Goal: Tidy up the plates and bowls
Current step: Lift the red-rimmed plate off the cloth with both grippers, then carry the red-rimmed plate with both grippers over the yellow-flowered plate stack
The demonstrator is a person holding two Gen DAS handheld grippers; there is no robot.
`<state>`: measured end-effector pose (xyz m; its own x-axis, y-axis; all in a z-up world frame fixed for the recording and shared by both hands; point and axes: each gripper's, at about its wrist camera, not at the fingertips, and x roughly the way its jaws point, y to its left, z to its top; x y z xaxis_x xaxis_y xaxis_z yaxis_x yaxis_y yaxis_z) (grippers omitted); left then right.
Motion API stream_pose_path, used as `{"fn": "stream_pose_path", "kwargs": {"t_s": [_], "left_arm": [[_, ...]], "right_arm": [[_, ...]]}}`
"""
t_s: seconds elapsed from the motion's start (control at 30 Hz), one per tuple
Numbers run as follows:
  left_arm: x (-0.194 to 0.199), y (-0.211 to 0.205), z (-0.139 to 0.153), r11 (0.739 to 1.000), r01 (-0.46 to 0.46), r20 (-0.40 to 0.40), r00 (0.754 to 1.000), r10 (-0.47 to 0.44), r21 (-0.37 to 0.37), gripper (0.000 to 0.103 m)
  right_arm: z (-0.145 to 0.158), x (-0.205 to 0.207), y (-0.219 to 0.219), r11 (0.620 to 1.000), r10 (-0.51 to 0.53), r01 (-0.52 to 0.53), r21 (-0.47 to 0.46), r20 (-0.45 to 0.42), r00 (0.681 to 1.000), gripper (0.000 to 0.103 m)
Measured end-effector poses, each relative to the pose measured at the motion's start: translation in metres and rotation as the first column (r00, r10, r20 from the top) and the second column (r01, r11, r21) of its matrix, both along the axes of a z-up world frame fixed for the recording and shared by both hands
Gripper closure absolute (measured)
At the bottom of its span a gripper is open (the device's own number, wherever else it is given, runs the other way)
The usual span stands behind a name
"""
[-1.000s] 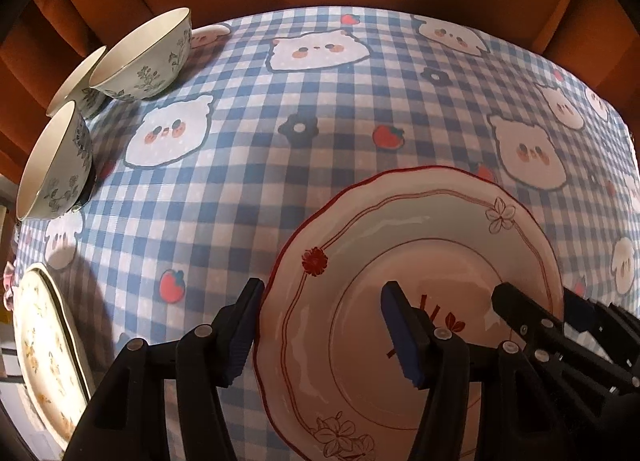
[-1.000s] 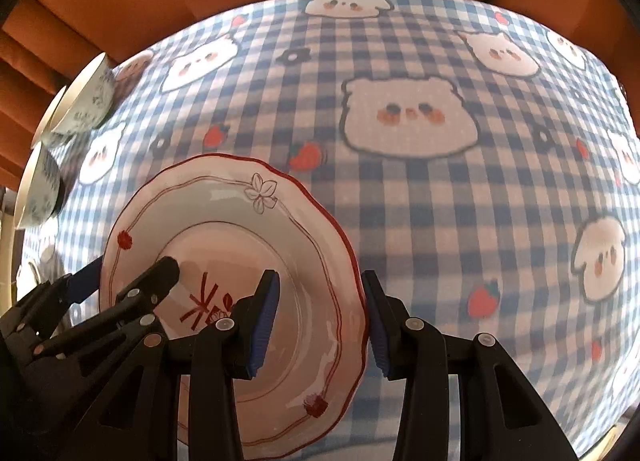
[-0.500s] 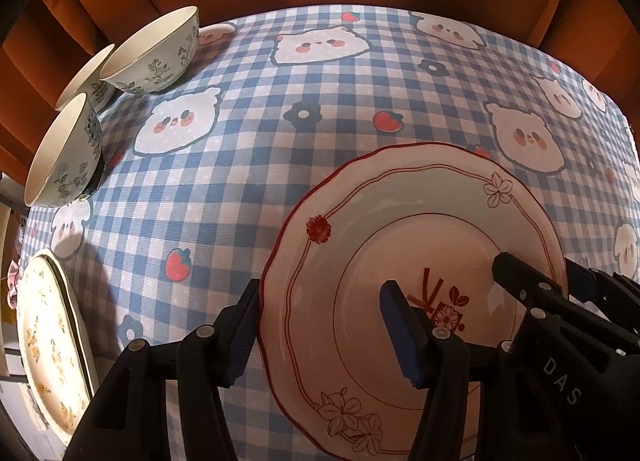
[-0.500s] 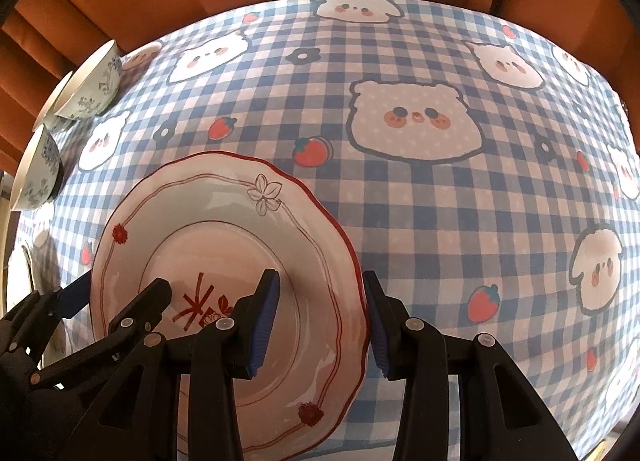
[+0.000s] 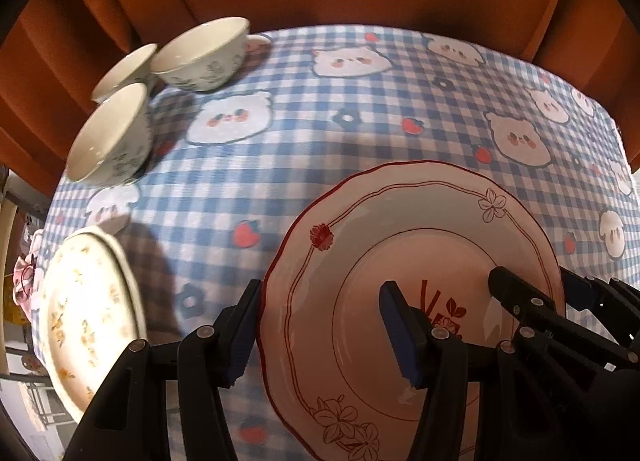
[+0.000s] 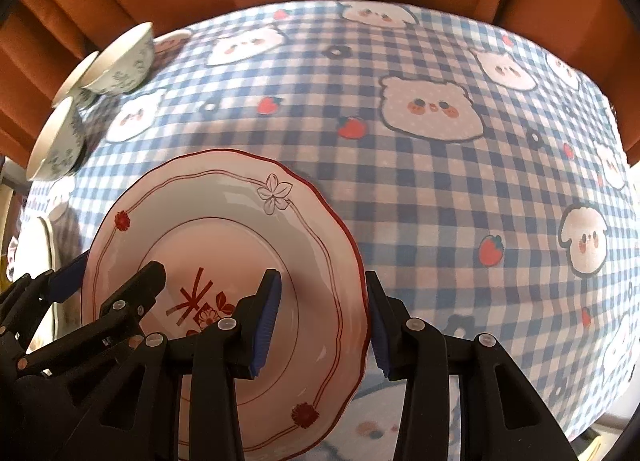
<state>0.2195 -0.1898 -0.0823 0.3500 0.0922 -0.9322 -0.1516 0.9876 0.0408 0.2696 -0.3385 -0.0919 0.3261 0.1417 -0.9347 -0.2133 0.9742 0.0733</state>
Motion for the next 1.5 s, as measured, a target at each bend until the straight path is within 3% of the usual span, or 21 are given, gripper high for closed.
{"fn": "stream_pose_path", "kwargs": {"t_s": [0.63,1.07,1.5], "left_arm": [[-0.065,0.102,0.04,0.997,0.055,0.099,0.994,-0.048,-0.06,0.044],[-0.095,0.164,0.044,0.996,0.048,0.114,0.993,-0.039,-0.073,0.044],[-0.116,0.224,0.017,0.995,-0.006,0.047,0.999,0.011,-0.101,0.044]], "right_arm": [[0.056,-0.082,0.102,0.997,-0.054,0.059,-0.044,0.108,0.993,0.057],[0.061,-0.119,0.163,0.998,-0.053,0.058,-0.038,0.13,0.99,0.057],[0.037,-0.137,0.225,0.999,-0.016,0.02,-0.042,0.083,0.996,0.057]]}}
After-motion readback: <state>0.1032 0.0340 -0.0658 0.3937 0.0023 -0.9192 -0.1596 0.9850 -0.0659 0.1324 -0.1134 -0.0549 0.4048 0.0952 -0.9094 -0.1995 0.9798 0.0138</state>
